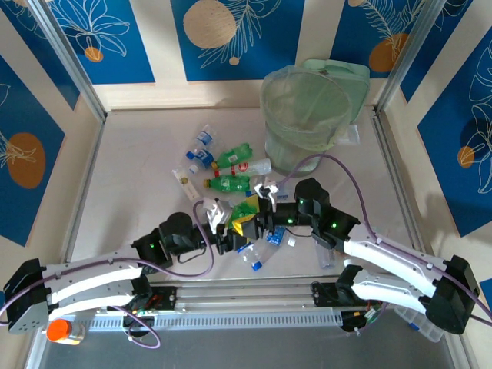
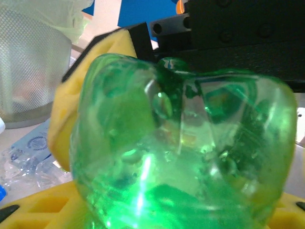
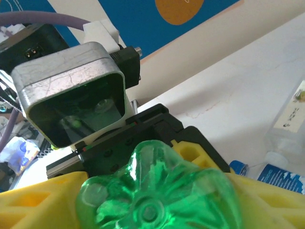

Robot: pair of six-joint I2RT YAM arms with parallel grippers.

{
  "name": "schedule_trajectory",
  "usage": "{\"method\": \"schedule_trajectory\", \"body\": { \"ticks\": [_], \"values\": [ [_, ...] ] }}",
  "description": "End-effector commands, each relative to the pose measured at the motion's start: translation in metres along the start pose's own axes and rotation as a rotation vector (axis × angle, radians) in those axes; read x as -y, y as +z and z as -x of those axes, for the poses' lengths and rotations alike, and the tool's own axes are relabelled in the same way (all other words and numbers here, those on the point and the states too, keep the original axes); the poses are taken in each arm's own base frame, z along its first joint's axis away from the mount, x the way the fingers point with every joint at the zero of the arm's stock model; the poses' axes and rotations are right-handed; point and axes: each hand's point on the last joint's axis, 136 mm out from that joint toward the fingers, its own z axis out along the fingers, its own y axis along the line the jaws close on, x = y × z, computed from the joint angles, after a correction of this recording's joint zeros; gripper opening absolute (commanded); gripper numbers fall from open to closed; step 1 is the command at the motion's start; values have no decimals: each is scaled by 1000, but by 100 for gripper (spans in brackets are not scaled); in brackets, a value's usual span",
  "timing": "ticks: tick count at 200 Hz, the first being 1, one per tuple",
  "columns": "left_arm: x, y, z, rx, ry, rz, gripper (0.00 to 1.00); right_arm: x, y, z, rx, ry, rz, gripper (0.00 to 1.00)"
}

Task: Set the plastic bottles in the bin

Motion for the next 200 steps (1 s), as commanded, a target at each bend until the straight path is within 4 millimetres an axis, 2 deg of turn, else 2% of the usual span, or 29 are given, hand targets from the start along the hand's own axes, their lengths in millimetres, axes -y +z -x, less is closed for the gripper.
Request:
{"method": "schedule_trajectory", "body": {
  "ticks": [1, 12, 22, 45, 70, 99, 129, 140, 174, 200],
  "values": [
    [3, -1, 9, 37, -11, -23, 6, -12, 1, 14, 33, -40, 43, 61],
    [1, -2, 9, 40, -11, -16, 8, -12, 0, 13, 38, -41, 34, 53],
    [1, -2, 9, 41, -11, -13, 16, -11, -1, 15, 46, -45, 26, 48],
    [-4, -5, 11, 43, -17, 18, 55, -11, -7, 21, 74, -55, -4, 45],
    [-20, -18, 17, 60, -40, 127, 77, -3, -18, 39, 138, -76, -101, 45],
    [-45, -56, 33, 137, -104, 311, 86, 26, -33, 75, 208, -97, -332, 41],
    [-67, -101, 39, 180, -173, 481, 87, 64, -66, 136, 315, -111, -597, 40],
    [-70, -112, 38, 188, -186, 502, 86, 75, -80, 161, 358, -126, -663, 40],
    [-71, -119, 35, 186, -131, 512, 86, 122, -121, 224, 448, -113, -814, 39],
    [-63, -111, 35, 191, -105, 453, 86, 165, -148, 254, 459, -77, -907, 40]
  ]
}}
